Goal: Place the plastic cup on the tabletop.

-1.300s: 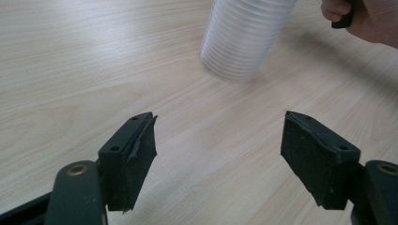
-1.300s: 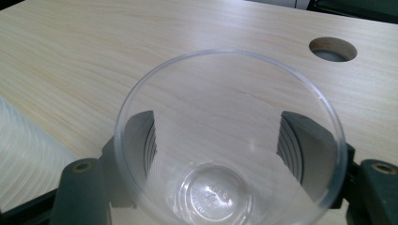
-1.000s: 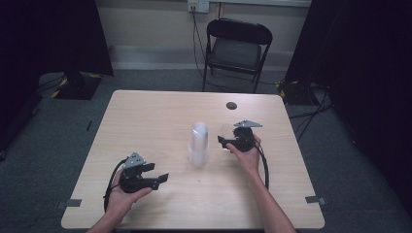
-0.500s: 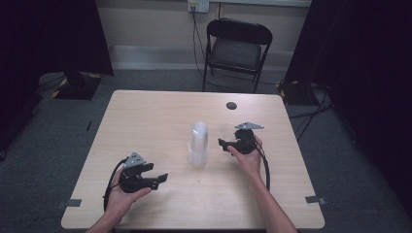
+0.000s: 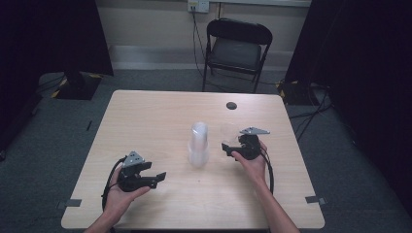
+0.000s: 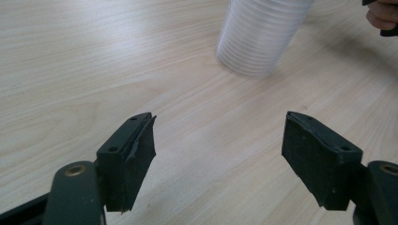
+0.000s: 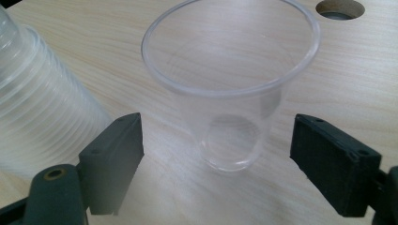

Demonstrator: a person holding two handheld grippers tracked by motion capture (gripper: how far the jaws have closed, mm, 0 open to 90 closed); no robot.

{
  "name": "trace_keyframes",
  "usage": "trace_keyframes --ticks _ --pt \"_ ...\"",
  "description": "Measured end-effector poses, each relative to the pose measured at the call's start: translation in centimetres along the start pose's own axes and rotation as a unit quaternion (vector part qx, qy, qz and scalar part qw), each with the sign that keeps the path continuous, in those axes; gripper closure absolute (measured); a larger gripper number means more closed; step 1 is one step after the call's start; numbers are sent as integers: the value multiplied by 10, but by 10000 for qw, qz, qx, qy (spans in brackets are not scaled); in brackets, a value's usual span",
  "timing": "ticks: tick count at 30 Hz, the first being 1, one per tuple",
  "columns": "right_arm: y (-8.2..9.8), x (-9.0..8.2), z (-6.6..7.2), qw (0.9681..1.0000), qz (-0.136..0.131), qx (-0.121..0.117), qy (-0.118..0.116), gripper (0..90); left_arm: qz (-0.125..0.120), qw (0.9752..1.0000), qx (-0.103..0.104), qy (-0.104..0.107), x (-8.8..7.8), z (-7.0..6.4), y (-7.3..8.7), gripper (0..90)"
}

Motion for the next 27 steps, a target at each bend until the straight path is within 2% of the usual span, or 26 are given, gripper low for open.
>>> trace_keyframes --ticks 6,10,12,19,27 --pt "5 -12 -1 10000 11 -25 -25 177 -26 10000 -62 -8 -3 4 -1 259" --pt "9 -21 0 9999 39 7 -135 188 38 9999 -44 -111 0 7 0 260" --pt "12 -25 2 9998 102 -62 -133 185 47 9999 -54 -103 0 7 0 261" --pt "18 -43 4 9999 31 -36 -139 211 54 9999 -58 -104 0 7 0 261" --pt "37 -64 6 9998 3 -25 -193 207 21 9999 -56 -102 -1 6 0 262"
Point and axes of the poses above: each handheld gripper's, and its own axes: x roughly forward along the jaws, y roughly out of its underside, z roughly to its left, the point moved 1 cm from there along x, roughly forward along the jaws, and after that the axes turned 12 degrees about z, right-handed, at the moved point
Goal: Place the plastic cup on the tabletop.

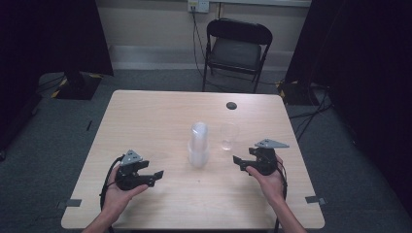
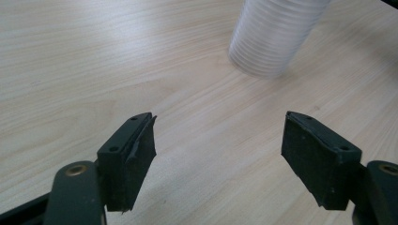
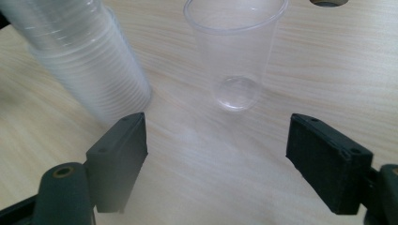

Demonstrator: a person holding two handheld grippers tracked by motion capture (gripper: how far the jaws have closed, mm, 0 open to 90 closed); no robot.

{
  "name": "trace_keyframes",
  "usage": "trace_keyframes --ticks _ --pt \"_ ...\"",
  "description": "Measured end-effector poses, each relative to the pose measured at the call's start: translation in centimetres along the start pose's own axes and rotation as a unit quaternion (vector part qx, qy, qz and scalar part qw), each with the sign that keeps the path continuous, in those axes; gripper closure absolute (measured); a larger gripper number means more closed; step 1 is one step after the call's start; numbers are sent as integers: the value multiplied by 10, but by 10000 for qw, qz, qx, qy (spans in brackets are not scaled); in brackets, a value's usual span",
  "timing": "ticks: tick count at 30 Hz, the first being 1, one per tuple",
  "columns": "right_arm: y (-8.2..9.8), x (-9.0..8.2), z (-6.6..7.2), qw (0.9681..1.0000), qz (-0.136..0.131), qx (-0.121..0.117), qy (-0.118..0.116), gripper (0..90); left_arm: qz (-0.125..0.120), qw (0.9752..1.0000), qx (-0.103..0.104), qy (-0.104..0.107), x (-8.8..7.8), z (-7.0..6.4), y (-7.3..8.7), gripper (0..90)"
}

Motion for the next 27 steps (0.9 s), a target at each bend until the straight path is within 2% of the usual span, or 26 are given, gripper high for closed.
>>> trace_keyframes --ticks 8,14,18,27 --pt "17 -16 5 9999 -5 125 -93 222 32 10000 43 23 -1 -2 1 268" --pt "27 -29 10 9999 83 49 -40 222 74 9999 125 21 0 -4 1 267" --pt "32 -34 12 10000 79 2 -22 222 92 9999 103 15 0 -4 2 267" --pt "55 -37 6 9994 107 313 -20 214 104 9999 82 25 0 -4 2 267"
Point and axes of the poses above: each handheld gripper's, and its own axes: x roughly forward along the jaws, y roughly out of its underside, z roughly to its left, the point moved 1 cm from there along x, roughly forward along the jaws, and after that the axes turned 12 degrees about z, right-handed, at the moved point
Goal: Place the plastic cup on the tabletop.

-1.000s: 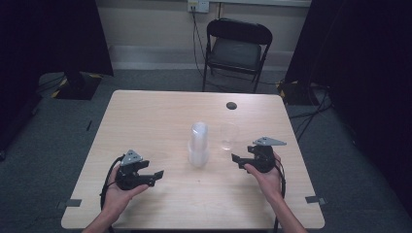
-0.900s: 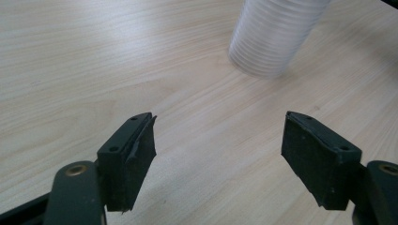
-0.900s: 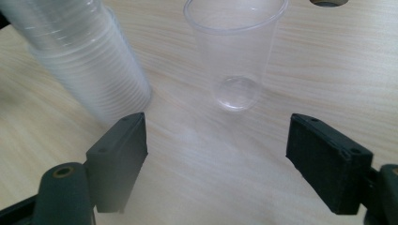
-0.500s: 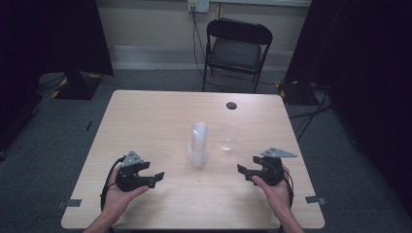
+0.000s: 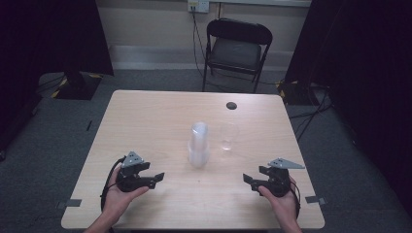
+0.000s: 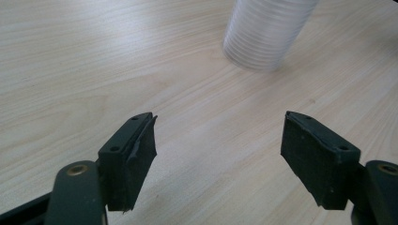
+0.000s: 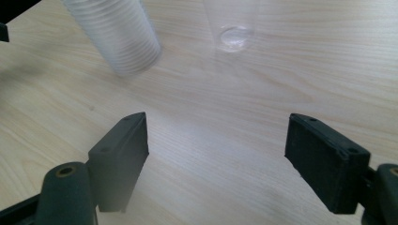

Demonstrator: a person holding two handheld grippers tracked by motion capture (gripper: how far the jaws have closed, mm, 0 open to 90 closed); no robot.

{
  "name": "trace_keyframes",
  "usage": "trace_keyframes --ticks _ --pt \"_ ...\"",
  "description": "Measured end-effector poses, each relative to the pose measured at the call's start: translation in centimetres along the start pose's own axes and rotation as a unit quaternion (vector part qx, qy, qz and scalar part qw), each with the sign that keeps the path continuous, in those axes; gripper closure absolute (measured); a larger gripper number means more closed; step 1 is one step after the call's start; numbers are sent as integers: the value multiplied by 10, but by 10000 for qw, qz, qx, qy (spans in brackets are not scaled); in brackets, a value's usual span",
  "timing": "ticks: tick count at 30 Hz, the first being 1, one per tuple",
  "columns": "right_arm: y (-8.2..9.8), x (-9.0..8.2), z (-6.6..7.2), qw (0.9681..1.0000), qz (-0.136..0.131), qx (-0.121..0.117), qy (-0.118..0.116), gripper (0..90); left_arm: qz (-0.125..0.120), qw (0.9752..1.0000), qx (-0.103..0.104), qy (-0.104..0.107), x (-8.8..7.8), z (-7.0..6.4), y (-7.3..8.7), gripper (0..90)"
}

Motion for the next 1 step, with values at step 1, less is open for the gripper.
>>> trace_keyframes --ticks 1 --pt "1 0 -1 10000 -16 5 5 212 -22 10000 -43 -5 1 0 0 267"
Point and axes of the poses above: each handheld gripper's, and its own axes: x roughly forward along the jaws, y roughly out of its underside, z roughly to its left, the point moved 1 cm from there along x, roughly forward along the jaws, and after that the axes turned 12 degrees about z, right-handed, at the moved point
